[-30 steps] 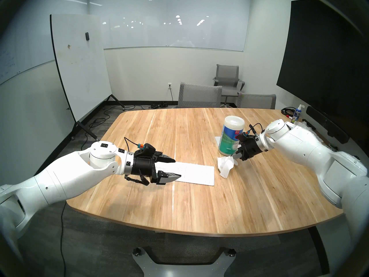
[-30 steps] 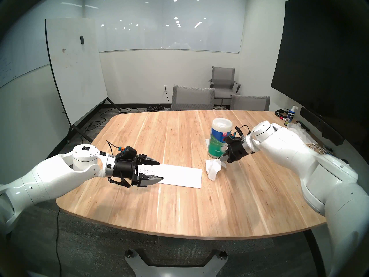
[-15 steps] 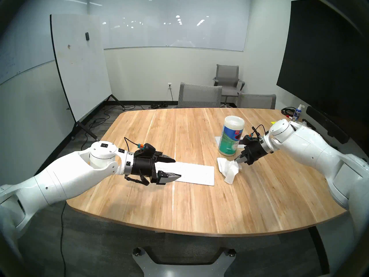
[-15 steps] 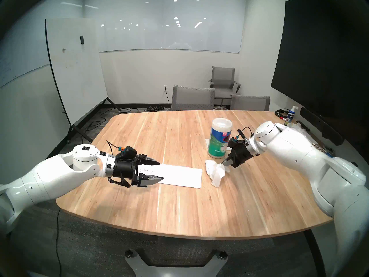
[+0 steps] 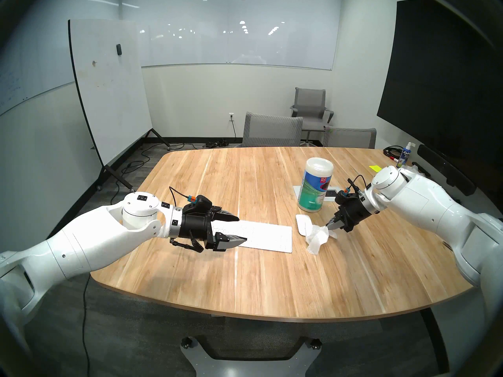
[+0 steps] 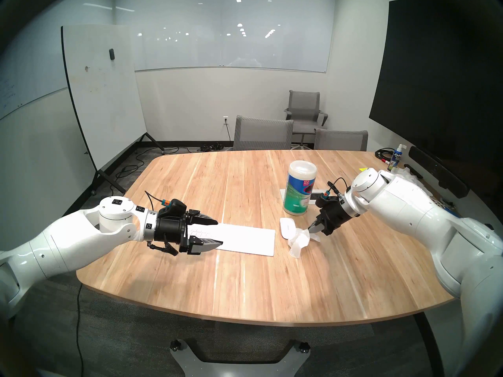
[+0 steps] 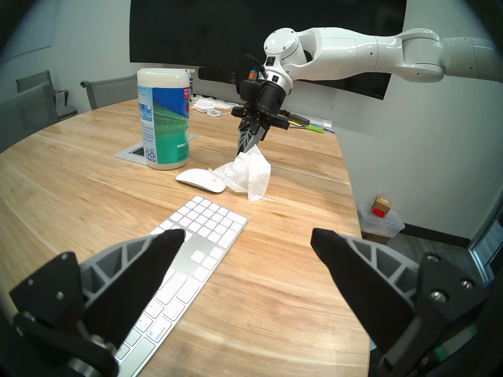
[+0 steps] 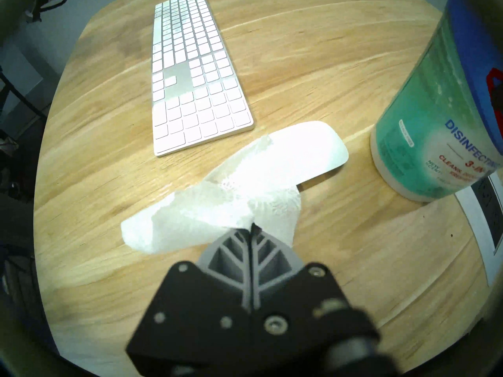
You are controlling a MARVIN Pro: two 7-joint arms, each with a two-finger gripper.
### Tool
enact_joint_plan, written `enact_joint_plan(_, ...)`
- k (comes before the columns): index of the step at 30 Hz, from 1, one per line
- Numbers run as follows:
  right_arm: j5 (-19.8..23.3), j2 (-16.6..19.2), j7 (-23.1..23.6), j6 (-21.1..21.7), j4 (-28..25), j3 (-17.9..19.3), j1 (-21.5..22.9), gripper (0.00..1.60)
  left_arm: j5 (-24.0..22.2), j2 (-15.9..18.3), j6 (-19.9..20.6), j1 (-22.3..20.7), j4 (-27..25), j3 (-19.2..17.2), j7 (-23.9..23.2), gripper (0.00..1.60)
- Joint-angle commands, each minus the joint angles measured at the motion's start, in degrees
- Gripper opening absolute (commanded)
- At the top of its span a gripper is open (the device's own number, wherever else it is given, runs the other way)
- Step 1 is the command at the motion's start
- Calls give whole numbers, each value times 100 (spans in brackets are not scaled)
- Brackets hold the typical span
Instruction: Wipe the keyboards and mice with a disinfecting wipe, then set the wipe down
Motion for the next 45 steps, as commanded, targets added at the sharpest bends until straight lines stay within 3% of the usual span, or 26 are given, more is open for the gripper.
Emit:
enact_joint_plan(1,129,25,-47,151,-281,118,46,0,-28,2,-14,-72,-76,-70,-6,160)
enact_joint_plan(11,123,8,-234,425,-622,117,-36,0,-29,3,-14,-72,-78,-70,-5,160)
enact_joint_plan(18,140,-270,-280,682,-345,116,41,0,-28,2,-14,-72,-77,-70,-5,160)
enact_joint_plan(34,37,-769,-376,707,328,78,132,0,-28,2,-14,-72,-77,-69,-5,160)
enact_joint_plan(39,17,-822,-366,679,415,57,101,0,-28,3,-14,-72,-77,-70,-5,160)
enact_joint_plan(45,50,-679,-260,725,145,77,60,0,-28,2,-14,-72,-77,-70,-5,160)
